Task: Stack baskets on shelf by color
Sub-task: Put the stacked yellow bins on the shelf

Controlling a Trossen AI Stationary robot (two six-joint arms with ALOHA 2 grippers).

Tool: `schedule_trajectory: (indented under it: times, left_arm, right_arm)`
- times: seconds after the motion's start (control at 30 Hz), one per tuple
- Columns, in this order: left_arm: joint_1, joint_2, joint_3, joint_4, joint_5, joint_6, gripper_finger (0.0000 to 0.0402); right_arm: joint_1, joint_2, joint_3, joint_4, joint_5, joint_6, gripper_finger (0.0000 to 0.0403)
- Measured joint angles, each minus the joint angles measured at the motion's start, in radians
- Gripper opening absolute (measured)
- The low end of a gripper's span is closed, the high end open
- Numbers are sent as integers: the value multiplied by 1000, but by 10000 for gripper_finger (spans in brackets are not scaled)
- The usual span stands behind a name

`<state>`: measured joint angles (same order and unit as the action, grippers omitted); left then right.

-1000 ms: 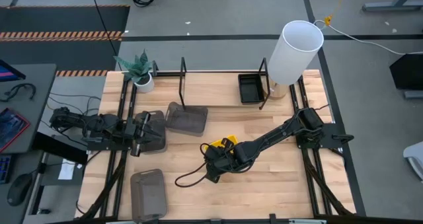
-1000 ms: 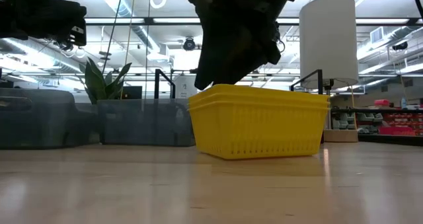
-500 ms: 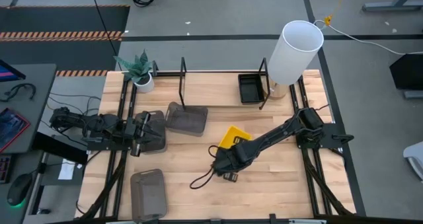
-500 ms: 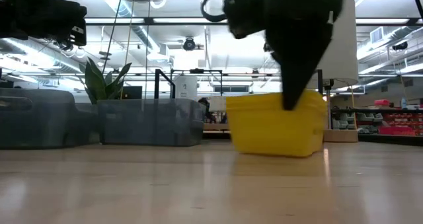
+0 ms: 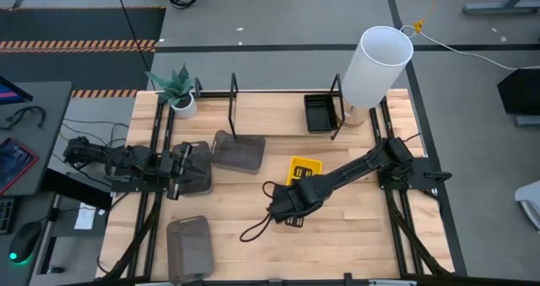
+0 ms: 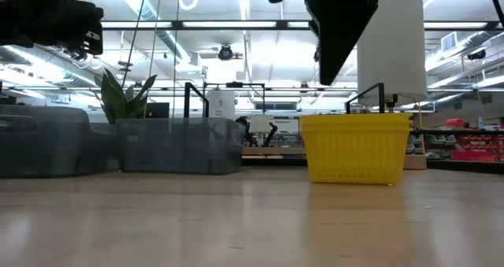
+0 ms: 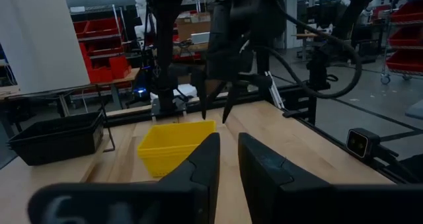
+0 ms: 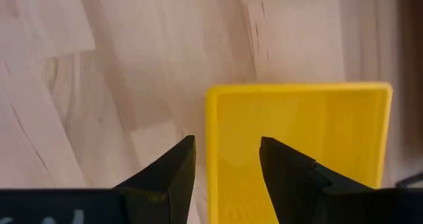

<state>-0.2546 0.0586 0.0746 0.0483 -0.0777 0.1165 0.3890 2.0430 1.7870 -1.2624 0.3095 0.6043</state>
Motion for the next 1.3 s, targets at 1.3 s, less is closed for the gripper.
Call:
schedule_trajectory:
  times: [1.3]
  left_arm:
    - [0,0,0,0,0,0,65]
  right_arm:
    - [-57,2,-155,57,-132,-97,19]
